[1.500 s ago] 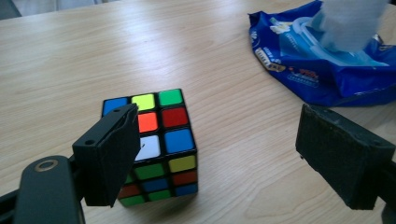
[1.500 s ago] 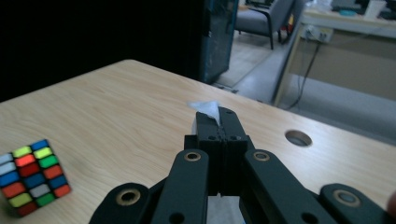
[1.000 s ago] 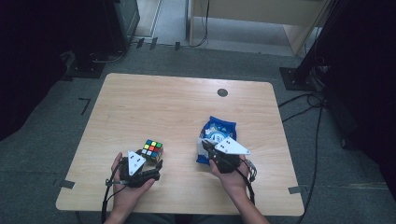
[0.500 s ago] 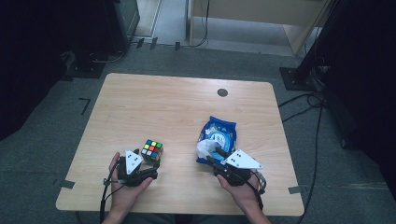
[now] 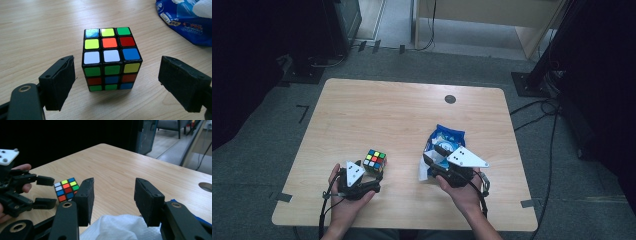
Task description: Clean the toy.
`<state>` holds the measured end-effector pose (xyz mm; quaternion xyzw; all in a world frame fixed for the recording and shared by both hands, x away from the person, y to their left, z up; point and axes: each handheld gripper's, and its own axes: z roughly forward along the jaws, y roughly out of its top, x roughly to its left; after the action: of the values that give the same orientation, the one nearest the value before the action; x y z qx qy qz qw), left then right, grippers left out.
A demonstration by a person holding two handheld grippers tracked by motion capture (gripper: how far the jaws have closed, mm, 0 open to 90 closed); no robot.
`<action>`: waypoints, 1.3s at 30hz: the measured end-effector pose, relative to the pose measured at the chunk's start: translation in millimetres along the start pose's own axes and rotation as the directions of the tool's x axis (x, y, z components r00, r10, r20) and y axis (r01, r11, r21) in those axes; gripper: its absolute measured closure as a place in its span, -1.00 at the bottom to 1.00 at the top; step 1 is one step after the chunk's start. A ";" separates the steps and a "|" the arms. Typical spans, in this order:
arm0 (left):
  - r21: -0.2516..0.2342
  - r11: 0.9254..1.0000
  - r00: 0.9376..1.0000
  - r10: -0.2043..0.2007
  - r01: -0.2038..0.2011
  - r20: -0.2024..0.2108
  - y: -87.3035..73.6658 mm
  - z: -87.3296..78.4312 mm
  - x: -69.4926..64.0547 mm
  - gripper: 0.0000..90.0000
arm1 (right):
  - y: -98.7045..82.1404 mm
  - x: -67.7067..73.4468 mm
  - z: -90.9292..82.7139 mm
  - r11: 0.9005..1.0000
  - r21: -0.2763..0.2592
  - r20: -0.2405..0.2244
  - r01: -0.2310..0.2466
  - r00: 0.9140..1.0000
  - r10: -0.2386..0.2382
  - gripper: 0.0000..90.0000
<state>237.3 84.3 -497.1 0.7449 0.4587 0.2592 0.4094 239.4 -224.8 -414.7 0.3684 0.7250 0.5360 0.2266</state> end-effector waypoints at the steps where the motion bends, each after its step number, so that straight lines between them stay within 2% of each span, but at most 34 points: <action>1: 0.001 1.000 1.000 0.000 0.000 0.000 0.0 0.2 0.0 -0.68 | 1.1 -1.1 1.5 1.000 0.006 0.012 0.000 1.000 0.000 0.14; 3: 0.002 1.000 1.000 -0.001 0.001 -0.001 -0.1 1.1 -0.4 -0.68 | 0.6 -3.3 7.6 0.999 0.032 0.029 -0.003 1.000 0.003 0.14; 6: 0.009 1.000 1.000 -0.005 0.005 -0.002 -0.2 2.9 -0.7 -0.68 | -7.3 -10.4 23.3 0.995 0.101 0.037 -0.013 0.999 0.010 0.00; 7: 0.011 1.000 1.000 -0.006 0.006 -0.002 -0.1 3.3 -0.9 -0.68 | -12.7 -14.8 32.1 0.989 0.146 0.027 -0.027 0.999 0.023 -0.07; 9: 0.013 1.000 1.000 -0.006 0.006 -0.003 -0.2 4.3 -1.6 -0.68 | -23.0 -20.5 44.2 0.980 0.196 0.049 -0.030 0.999 0.021 -0.12; 15: 0.036 0.999 1.000 -0.012 0.012 -0.008 -0.7 8.9 -1.9 -0.69 | -43.7 -26.8 58.0 0.964 0.265 0.066 -0.020 0.998 0.003 -0.10; 20: 0.063 0.998 0.999 -0.027 0.028 -0.018 -0.4 13.7 -1.9 -0.69 | -49.6 -32.3 55.5 0.959 0.279 0.072 -0.057 0.997 0.039 0.06; 24: 0.088 0.994 0.997 -0.059 0.063 -0.042 0.8 19.8 -1.9 -0.69 | -53.1 -34.4 53.1 0.956 0.284 0.081 -0.078 0.995 0.057 0.22; 25: 0.094 0.993 0.997 -0.066 0.069 -0.038 0.9 21.2 -1.4 -0.69 | -53.9 -34.4 52.2 0.957 0.280 0.086 -0.080 0.995 0.058 0.30; 30: 0.137 0.986 0.994 -0.086 0.095 -0.074 2.1 29.6 -0.5 -0.68 | -57.8 -36.0 48.4 0.958 0.271 0.086 -0.098 0.993 0.077 0.67; 33: 0.158 0.983 0.992 -0.075 0.090 -0.099 3.1 33.4 -1.8 -0.67 | -58.4 -38.1 46.3 0.959 0.263 0.094 -0.106 0.992 0.084 0.81; 35: 0.176 0.982 0.992 -0.054 0.073 -0.110 3.8 36.1 -4.2 -0.67 | -58.1 -38.8 45.2 0.961 0.256 0.092 -0.103 0.992 0.082 0.84; 39: 0.192 0.979 0.992 -0.045 0.067 -0.119 7.0 42.2 -4.9 -0.64 | -56.0 -36.9 42.2 0.968 0.233 0.085 -0.092 0.994 0.074 0.87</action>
<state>270.5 62.4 -513.6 0.7522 0.5254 0.2436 0.3145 276.8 -236.3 -483.7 0.4427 0.7585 0.4407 0.1858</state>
